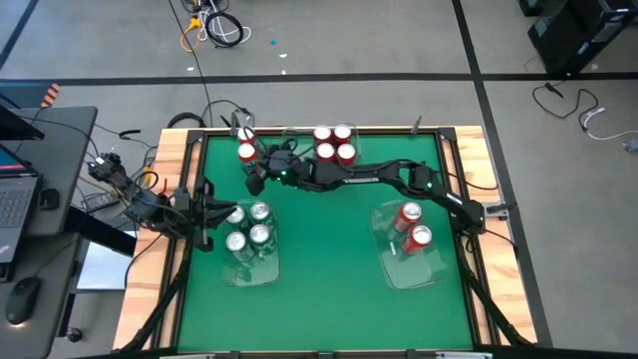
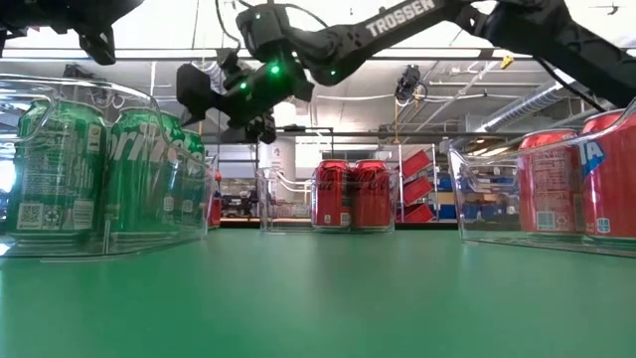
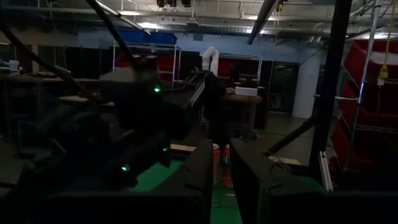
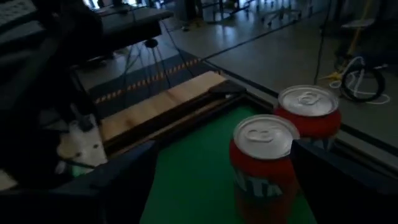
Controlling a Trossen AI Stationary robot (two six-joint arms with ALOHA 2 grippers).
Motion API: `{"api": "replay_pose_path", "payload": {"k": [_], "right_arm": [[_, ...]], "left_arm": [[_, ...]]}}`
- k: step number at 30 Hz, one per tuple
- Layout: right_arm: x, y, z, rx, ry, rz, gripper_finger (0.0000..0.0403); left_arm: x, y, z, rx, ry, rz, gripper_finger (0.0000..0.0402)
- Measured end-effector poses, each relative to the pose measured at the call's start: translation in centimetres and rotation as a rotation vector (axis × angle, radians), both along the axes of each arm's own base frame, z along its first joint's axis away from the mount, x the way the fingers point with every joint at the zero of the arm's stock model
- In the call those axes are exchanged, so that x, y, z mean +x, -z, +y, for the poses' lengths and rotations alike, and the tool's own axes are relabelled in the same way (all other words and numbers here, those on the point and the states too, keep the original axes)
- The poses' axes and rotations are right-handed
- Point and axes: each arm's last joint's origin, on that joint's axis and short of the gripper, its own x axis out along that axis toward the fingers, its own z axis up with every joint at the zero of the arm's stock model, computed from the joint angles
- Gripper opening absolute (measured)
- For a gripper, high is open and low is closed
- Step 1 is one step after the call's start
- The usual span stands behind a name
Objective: Sort soda cans
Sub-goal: Put the red soda can into the middle right transparent bin
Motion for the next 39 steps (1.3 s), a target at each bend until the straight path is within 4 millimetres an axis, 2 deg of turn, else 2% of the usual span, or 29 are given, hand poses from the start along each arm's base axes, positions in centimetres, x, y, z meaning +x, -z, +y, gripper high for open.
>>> {"api": "replay_pose_path", "payload": {"k": [5, 10, 15, 25, 30, 39], "right_arm": [[1.3, -0.2, -1.2, -0.024, 0.031, -0.011, 0.0353], [2.7, 1.0, -1.9, -0.026, 0.044, 0.078, 0.0353], [2.5, 2.0, -2.8, -0.026, 0.081, 0.077, 0.0353], [2.3, 2.0, -4.1, -0.003, 0.039, 0.071, 0.0334], [2.2, 2.3, -4.3, -0.015, 0.016, 0.091, 0.0319], [2.2, 2.4, -4.1, -0.006, -0.012, 0.097, 0.0323]], "left_arm": [[0.0, 0.0, 0.0, 0.001, 0.0, 0.0, 0.0056], [0.0, 0.0, 0.0, 0.001, 0.0, 0.0, 0.0056], [0.0, 0.0, 0.0, 0.004, 0.001, 0.003, 0.0056], [0.0, 0.0, 0.0, 0.011, -0.002, 0.006, 0.0056], [0.0, 0.1, 0.0, 0.012, -0.003, 0.006, 0.0056], [0.0, 0.1, 0.0, 0.011, -0.004, 0.006, 0.0056]]}}
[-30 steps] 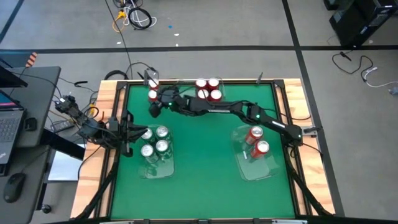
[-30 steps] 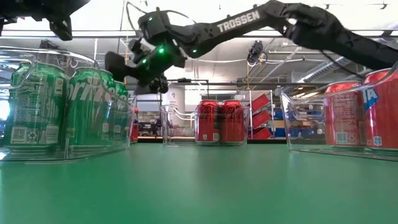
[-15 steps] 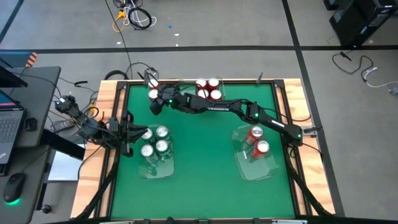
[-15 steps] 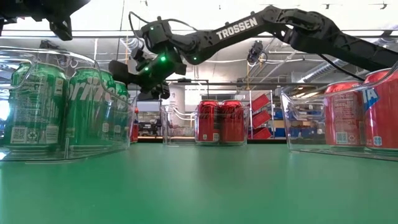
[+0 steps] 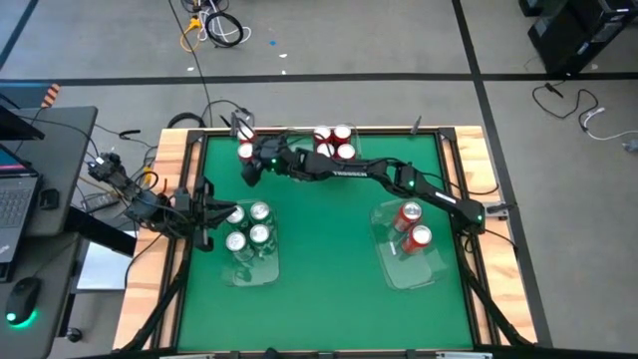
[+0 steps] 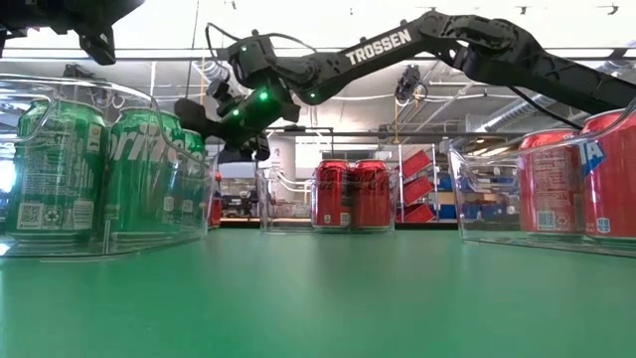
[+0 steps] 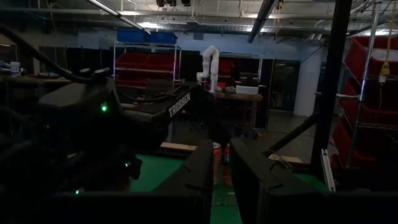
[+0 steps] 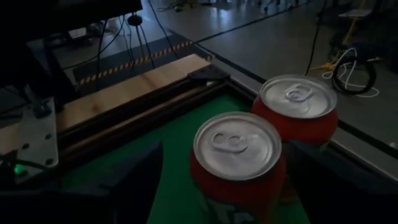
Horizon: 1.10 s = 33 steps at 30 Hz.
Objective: Sort soda cans
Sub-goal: Put the red soda can into the middle right transparent bin
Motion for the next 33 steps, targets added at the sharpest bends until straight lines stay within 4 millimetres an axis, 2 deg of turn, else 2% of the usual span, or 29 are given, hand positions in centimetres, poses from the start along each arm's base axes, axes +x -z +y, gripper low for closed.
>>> {"api": "replay_pose_path", "payload": {"k": [2, 8, 13, 21, 24, 33], "right_arm": [[0.0, 0.0, -0.1, -0.001, 0.005, 0.0, 0.0322], [0.7, 2.8, -0.3, -0.024, -0.002, 0.003, 0.0322], [0.8, 2.9, 0.4, -0.059, 0.009, 0.024, 0.033], [0.9, 2.9, 0.1, -0.037, -0.025, -0.016, 0.0319], [0.9, 2.9, 0.1, -0.045, -0.029, -0.008, 0.0293], [0.8, 2.9, 0.2, -0.037, -0.038, 0.017, 0.0167]], "left_arm": [[0.0, 0.0, 0.0, 0.0, 0.0, 0.0, 0.0056], [0.0, 0.0, 0.0, 0.002, -0.001, 0.003, 0.0056], [0.0, 0.2, 0.0, 0.011, 0.0, 0.018, 0.0056], [0.1, 0.3, 0.0, 0.015, 0.0, 0.023, 0.0056], [0.1, 0.3, -0.1, 0.016, 0.0, 0.026, 0.0056], [0.1, 0.3, -0.1, 0.013, 0.001, 0.026, 0.0056]]}}
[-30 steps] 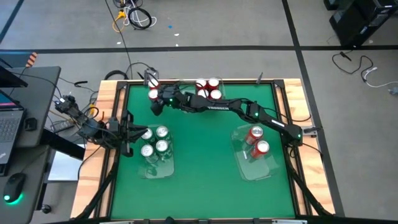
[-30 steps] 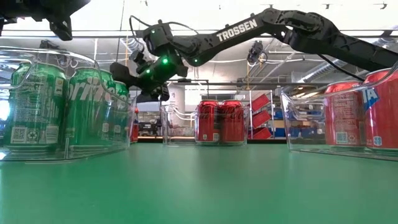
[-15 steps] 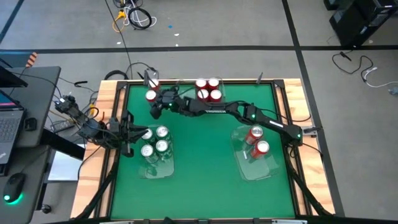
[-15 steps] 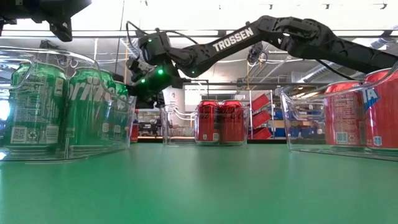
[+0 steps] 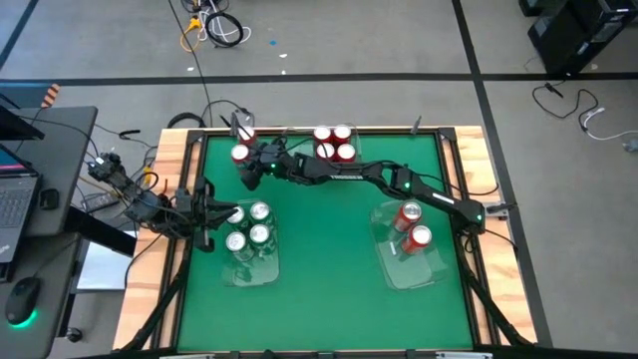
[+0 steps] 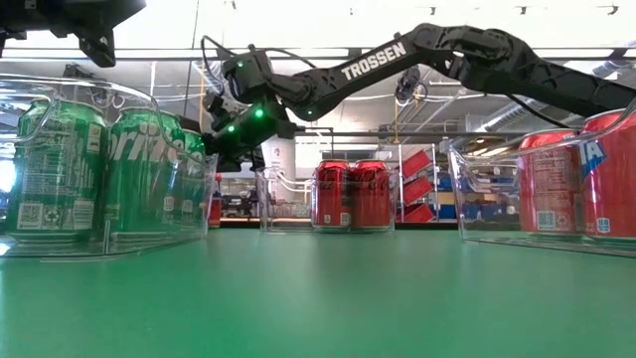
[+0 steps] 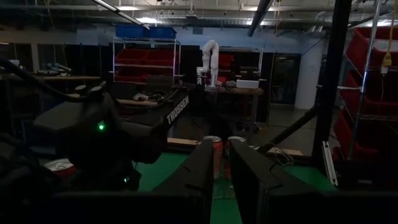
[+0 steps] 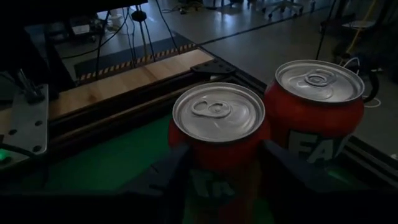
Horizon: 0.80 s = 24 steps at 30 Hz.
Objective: Sort soda cans
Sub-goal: Put the red soda can into the middle right transparent bin
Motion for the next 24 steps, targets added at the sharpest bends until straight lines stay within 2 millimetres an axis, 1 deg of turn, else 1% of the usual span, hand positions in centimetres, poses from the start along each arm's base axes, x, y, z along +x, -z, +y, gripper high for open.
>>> {"api": "replay_pose_path", "payload": {"k": [2, 5, 8, 11, 14, 17, 19, 22, 24], "right_arm": [[0.0, 0.0, 0.2, 0.002, -0.005, 0.007, 0.0153], [0.0, -0.1, 0.5, 0.01, -0.011, 0.043, 0.0145], [-0.1, -0.1, 1.3, 0.015, -0.042, 0.119, 0.0145], [-0.1, -0.6, 2.3, 0.032, -0.043, 0.135, 0.0158], [0.0, -1.3, 3.0, 0.032, -0.052, 0.104, 0.0192], [0.3, -2.3, 3.0, 0.002, -0.016, 0.017, 0.0245], [0.4, -2.7, 2.9, 0.012, 0.009, -0.043, 0.0284], [0.6, -1.9, 1.9, 0.04, 0.035, -0.08, 0.0336], [0.8, -0.7, 1.5, 0.035, 0.028, -0.09, 0.0361]], "left_arm": [[0.0, 0.0, 0.0, -0.004, 0.001, 0.0, 0.0056], [0.0, 0.0, 0.0, -0.006, 0.001, -0.001, 0.0056], [0.0, 0.0, 0.0, -0.006, 0.001, 0.0, 0.0056], [0.0, 0.0, 0.0, -0.004, 0.002, 0.003, 0.0056], [0.0, 0.1, 0.0, -0.003, 0.002, 0.003, 0.0056], [0.0, 0.1, 0.0, -0.004, 0.002, 0.003, 0.0056], [0.0, 0.1, 0.0, -0.004, 0.003, 0.003, 0.0056], [0.0, 0.1, 0.0, -0.004, 0.003, 0.003, 0.0056], [0.0, 0.1, 0.0, -0.004, 0.003, 0.003, 0.0056]]}}
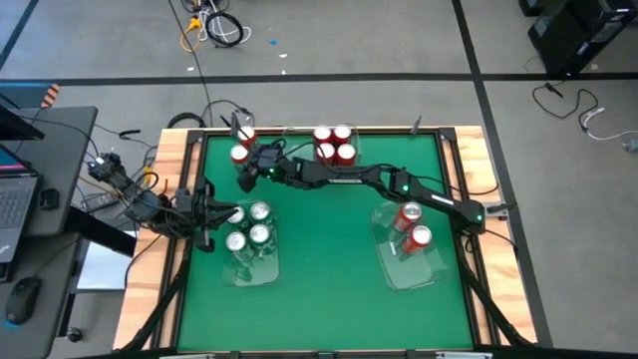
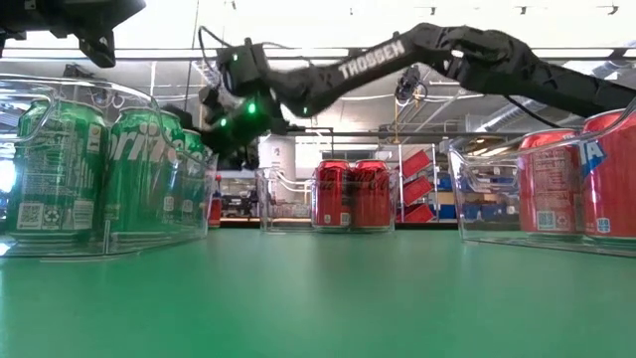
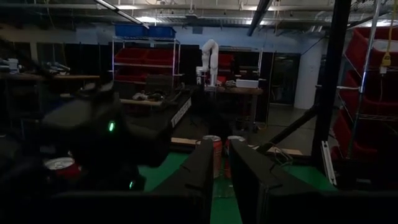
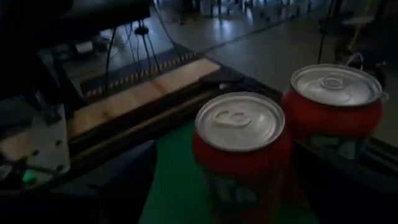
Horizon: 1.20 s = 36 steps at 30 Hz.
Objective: Sort soda cans
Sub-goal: Put the red soda can into the middle right transparent bin
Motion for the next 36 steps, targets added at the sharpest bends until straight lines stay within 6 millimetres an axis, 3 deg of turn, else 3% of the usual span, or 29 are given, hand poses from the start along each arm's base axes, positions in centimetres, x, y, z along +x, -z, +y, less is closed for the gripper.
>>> {"api": "replay_pose_path", "payload": {"k": [4, 9, 25, 31, 36], "right_arm": [[0.3, 1.7, -0.5, -0.024, -0.003, -0.004, 0.0378], [0.4, 3.5, -0.8, -0.024, 0.026, 0.016, 0.0363], [0.2, 2.7, -2.1, -0.075, 0.007, -0.036, 0.0288], [0.3, 2.6, -1.8, -0.071, -0.02, -0.036, 0.0231], [0.2, 1.5, -0.8, -0.057, -0.04, 0.019, 0.0216]], "left_arm": [[0.0, 0.0, 0.0, 0.001, 0.0, 0.002, 0.0056], [0.0, 0.0, 0.0, 0.002, 0.0, 0.003, 0.0056], [0.0, 0.1, 0.0, 0.009, 0.0, 0.012, 0.0056], [0.0, 0.1, 0.0, 0.008, 0.0, 0.012, 0.0056], [0.0, 0.1, 0.0, 0.003, 0.001, 0.011, 0.0056]]}}
